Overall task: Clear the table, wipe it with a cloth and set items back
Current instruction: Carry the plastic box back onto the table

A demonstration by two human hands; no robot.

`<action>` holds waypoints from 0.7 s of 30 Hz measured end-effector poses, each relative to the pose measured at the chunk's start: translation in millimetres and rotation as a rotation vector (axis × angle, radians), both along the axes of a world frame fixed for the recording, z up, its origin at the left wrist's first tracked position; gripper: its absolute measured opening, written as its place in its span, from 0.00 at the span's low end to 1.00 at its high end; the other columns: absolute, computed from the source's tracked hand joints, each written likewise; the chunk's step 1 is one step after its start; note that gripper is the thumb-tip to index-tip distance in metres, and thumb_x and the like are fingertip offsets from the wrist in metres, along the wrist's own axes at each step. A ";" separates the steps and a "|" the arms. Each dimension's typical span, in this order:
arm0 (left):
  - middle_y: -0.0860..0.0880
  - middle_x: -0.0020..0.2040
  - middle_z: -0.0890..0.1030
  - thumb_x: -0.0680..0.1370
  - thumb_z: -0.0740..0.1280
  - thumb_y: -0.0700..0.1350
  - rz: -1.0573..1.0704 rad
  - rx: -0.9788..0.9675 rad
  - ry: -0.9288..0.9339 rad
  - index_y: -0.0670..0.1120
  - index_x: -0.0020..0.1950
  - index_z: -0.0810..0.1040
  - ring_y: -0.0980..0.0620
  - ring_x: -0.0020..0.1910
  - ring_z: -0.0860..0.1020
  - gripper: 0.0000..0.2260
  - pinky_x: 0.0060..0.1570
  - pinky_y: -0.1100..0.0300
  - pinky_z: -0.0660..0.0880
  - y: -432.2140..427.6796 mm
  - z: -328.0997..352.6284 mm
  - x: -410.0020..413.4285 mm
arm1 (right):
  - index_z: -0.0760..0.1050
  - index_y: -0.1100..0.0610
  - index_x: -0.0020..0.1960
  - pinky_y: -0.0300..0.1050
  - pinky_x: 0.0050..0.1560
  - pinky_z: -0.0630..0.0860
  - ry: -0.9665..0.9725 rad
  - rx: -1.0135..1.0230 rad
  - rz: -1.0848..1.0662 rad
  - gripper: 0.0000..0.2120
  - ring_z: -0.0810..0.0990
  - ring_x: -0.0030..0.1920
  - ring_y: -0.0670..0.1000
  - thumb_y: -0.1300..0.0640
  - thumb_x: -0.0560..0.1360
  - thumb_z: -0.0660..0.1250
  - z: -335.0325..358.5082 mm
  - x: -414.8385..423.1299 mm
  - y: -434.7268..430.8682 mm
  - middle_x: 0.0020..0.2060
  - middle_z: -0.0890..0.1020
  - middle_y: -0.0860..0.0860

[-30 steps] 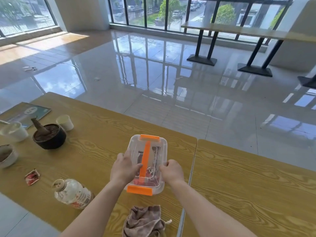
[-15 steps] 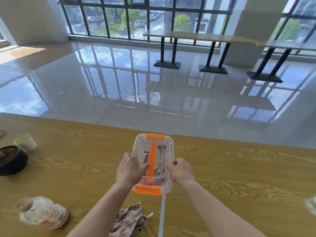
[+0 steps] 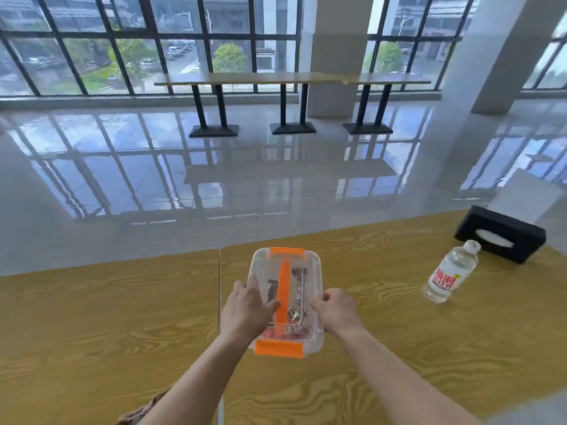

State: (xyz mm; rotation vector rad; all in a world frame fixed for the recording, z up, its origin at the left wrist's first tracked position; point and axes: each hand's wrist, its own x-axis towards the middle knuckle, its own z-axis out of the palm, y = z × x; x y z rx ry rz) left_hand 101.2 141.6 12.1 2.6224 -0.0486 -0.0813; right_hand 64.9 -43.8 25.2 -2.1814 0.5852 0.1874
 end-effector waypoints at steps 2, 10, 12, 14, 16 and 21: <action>0.48 0.51 0.71 0.73 0.69 0.62 -0.030 -0.004 -0.002 0.50 0.72 0.63 0.47 0.48 0.77 0.33 0.45 0.54 0.77 -29.2 1.4 -4.0 | 0.75 0.59 0.38 0.47 0.35 0.74 0.002 -0.013 -0.027 0.11 0.81 0.36 0.54 0.52 0.74 0.64 -0.8 -8.2 -28.7 0.37 0.83 0.54; 0.48 0.52 0.71 0.73 0.69 0.63 -0.118 -0.009 0.018 0.51 0.73 0.61 0.47 0.49 0.77 0.35 0.45 0.55 0.76 -143.0 1.4 -18.6 | 0.72 0.55 0.36 0.45 0.32 0.68 0.011 -0.011 -0.094 0.10 0.73 0.30 0.51 0.53 0.74 0.64 -0.7 -36.0 -141.0 0.30 0.76 0.50; 0.48 0.52 0.71 0.73 0.69 0.63 -0.130 -0.009 0.027 0.50 0.73 0.61 0.46 0.49 0.77 0.35 0.45 0.56 0.74 -168.1 0.6 -22.1 | 0.71 0.54 0.35 0.45 0.32 0.67 0.014 -0.017 -0.093 0.10 0.72 0.29 0.50 0.53 0.74 0.64 -1.4 -39.6 -166.0 0.29 0.74 0.49; 0.47 0.52 0.71 0.73 0.69 0.63 -0.127 -0.009 0.036 0.50 0.73 0.62 0.46 0.49 0.77 0.34 0.45 0.56 0.74 -190.2 -0.9 -25.1 | 0.69 0.54 0.34 0.44 0.32 0.66 0.014 -0.024 -0.085 0.11 0.70 0.29 0.50 0.54 0.74 0.64 -2.7 -40.9 -188.4 0.28 0.73 0.48; 0.48 0.52 0.71 0.73 0.69 0.63 -0.119 -0.015 0.046 0.50 0.72 0.63 0.46 0.49 0.77 0.33 0.45 0.55 0.75 -209.6 -2.6 -27.5 | 0.69 0.54 0.34 0.43 0.30 0.65 0.025 -0.044 -0.074 0.11 0.70 0.29 0.49 0.54 0.74 0.64 -4.4 -41.1 -208.0 0.28 0.73 0.48; 0.48 0.52 0.70 0.73 0.70 0.61 -0.121 -0.026 0.072 0.49 0.71 0.63 0.46 0.51 0.78 0.32 0.45 0.57 0.73 -245.4 -5.4 -29.4 | 0.74 0.56 0.38 0.44 0.33 0.68 0.052 -0.068 -0.077 0.09 0.74 0.32 0.50 0.53 0.75 0.62 -11.6 -36.1 -244.7 0.32 0.77 0.50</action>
